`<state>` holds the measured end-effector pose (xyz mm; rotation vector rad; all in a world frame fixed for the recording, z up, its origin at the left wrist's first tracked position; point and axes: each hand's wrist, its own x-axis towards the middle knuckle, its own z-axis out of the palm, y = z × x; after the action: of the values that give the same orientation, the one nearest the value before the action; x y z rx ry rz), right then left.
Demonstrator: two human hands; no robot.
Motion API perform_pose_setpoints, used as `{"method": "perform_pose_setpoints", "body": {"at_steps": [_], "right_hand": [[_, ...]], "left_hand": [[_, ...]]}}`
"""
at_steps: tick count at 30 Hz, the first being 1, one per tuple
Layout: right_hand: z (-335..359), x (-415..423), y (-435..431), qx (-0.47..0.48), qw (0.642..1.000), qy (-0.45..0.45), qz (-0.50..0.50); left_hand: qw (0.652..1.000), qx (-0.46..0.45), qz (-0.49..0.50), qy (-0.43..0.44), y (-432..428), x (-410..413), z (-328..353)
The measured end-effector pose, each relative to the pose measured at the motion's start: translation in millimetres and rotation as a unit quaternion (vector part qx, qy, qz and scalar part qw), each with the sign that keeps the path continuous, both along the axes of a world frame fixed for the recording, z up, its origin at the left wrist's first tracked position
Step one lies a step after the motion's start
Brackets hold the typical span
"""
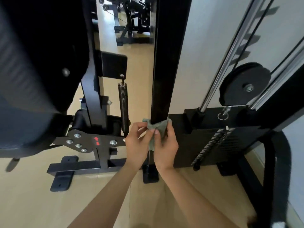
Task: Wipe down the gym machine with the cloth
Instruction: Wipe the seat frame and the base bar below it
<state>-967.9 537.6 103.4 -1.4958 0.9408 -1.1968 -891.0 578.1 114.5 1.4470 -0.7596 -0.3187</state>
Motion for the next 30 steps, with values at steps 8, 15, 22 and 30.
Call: {"method": "perform_pose_setpoints", "body": {"at_steps": [8,15,22,30], "right_hand": [[-133,-1,6,-0.037,0.994,0.102,-0.023],[-214,-6,2,-0.015,0.976,0.217,-0.013],[-270,-14,-11,0.092,0.948,0.294,0.077],[-273,-11,-15,0.122,0.944,0.305,0.041]], "left_hand": [[0.999,0.039,-0.005,-0.019,5,-2,-136],[0.989,0.146,-0.014,0.009,10,-1,-225],[0.967,0.254,-0.038,0.012,11,2,-286],[0.951,0.292,-0.035,0.094,4,-2,-290]]}}
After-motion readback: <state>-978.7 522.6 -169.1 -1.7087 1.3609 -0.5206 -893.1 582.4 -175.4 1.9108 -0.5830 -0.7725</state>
